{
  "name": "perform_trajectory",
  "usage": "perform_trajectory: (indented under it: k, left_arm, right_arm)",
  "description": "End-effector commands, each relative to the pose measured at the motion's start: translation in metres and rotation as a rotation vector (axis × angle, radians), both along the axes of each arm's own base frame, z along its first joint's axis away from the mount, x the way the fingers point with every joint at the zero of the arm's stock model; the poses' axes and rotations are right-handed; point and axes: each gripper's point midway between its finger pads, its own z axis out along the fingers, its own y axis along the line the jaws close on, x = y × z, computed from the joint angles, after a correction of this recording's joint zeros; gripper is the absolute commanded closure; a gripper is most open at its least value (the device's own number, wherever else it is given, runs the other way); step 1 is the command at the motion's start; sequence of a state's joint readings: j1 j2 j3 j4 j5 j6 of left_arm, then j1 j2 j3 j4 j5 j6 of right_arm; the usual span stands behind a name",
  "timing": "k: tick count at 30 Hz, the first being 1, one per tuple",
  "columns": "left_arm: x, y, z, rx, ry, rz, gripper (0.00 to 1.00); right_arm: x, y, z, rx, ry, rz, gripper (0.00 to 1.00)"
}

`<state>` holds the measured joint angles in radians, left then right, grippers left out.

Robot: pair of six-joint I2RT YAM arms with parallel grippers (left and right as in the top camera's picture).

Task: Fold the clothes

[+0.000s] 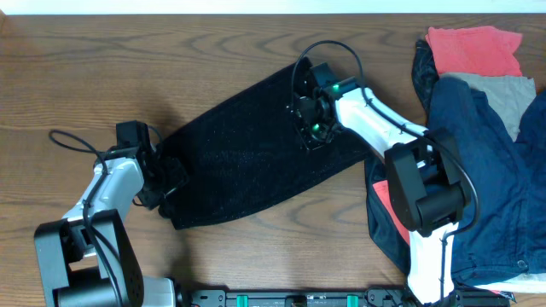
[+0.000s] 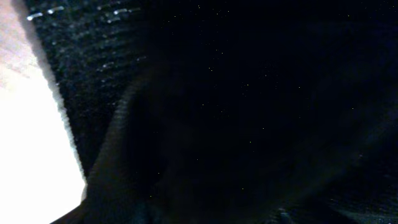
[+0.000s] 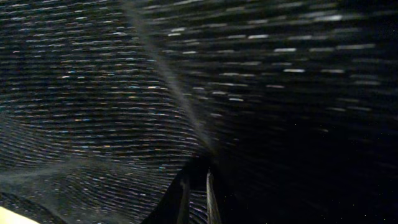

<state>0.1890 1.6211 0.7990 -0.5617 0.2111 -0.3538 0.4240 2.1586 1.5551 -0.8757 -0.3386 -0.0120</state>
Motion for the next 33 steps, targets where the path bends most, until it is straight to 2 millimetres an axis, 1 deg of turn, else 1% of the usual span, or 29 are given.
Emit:
perform_trajectory:
  k: [1,2,4,5,8,11,13,15,17,20,22,24,26,28,31,33]
  left_arm:
    - [-0.025,-0.003,-0.036,-0.005,0.11,-0.061,0.48]
    - [-0.023,-0.003,-0.036,-0.004,0.103,-0.068,0.56]
    - [-0.02,-0.002,-0.035,-0.001,0.093,-0.085,0.65]
    - [-0.019,-0.002,-0.034,0.001,0.09,-0.097,0.72]
    - [-0.015,-0.001,-0.029,0.002,0.087,-0.126,0.86]
    - [-0.014,-0.001,-0.021,0.0,0.103,-0.145,0.94]
    - [-0.015,-0.001,-0.014,-0.006,0.13,-0.145,0.94]
    - [-0.014,0.0,-0.003,-0.008,0.152,-0.145,0.94]
    - [-0.012,0.001,0.009,-0.007,0.159,-0.145,0.94]
    - [-0.005,0.002,0.035,-0.003,0.141,-0.145,0.94]
    - [-0.002,0.003,0.053,0.001,0.125,-0.145,0.94]
    - [-0.001,0.003,0.074,0.006,0.108,-0.145,0.94]
    - [-0.001,0.003,0.093,0.011,0.084,-0.144,0.94]
    - [-0.002,0.001,0.109,0.015,0.057,-0.146,0.94]
    - [-0.005,-0.001,0.127,0.026,0.015,-0.153,0.94]
    - [-0.008,-0.002,0.135,0.032,-0.008,-0.154,0.94]
  right_arm:
    - [0.019,-0.024,0.011,-0.037,-0.054,-0.043,0.9]
    - [0.02,-0.027,0.011,-0.037,-0.055,-0.051,0.89]
    - [0.024,-0.032,0.011,-0.037,-0.056,-0.065,0.89]
    - [0.025,-0.035,0.011,-0.036,-0.057,-0.073,0.88]
    - [0.029,-0.04,0.012,-0.035,-0.06,-0.086,0.87]
    - [0.03,-0.039,0.013,-0.029,-0.066,-0.086,0.87]
    - [0.031,-0.035,0.017,-0.015,-0.068,-0.081,0.86]
    - [0.034,-0.028,0.029,0.019,-0.078,-0.076,0.86]
    - [0.039,-0.022,0.047,0.059,-0.104,-0.068,0.86]
    - [0.046,-0.009,0.081,0.138,-0.165,-0.031,0.87]
    - [0.049,0.0,0.102,0.19,-0.199,-0.019,0.91]
    - [0.048,0.011,0.115,0.247,-0.216,0.001,0.96]
    - [0.043,0.021,0.119,0.283,-0.207,0.022,0.98]
    - [0.036,0.031,0.113,0.289,-0.187,0.044,0.98]
    - [0.019,0.055,0.098,0.291,-0.142,0.1,0.99]
    - [0.007,0.072,0.088,0.29,-0.116,0.142,0.99]
